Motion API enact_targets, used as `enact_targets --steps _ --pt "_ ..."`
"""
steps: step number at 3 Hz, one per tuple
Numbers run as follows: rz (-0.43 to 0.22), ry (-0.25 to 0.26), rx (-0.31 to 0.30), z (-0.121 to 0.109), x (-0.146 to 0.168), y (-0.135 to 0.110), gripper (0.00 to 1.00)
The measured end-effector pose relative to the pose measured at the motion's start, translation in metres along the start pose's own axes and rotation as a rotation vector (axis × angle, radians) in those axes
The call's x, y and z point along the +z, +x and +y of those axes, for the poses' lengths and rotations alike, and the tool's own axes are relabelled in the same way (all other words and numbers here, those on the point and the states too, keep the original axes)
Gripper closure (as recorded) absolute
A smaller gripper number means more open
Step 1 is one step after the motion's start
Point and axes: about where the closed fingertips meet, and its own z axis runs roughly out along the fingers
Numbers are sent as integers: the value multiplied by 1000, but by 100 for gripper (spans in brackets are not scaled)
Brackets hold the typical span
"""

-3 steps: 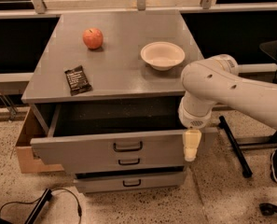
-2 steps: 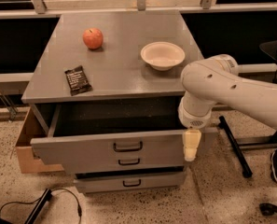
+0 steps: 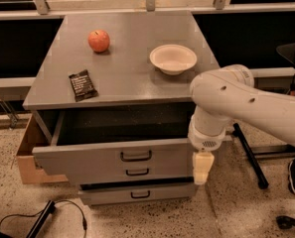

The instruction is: Open top drawer

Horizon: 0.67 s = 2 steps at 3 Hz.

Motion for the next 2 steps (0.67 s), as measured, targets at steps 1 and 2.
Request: enact_targets --steps 1,2 --pt "17 -76 23 56 -13 -9 42" --pt "23 -134 45 84 -15 -11 64"
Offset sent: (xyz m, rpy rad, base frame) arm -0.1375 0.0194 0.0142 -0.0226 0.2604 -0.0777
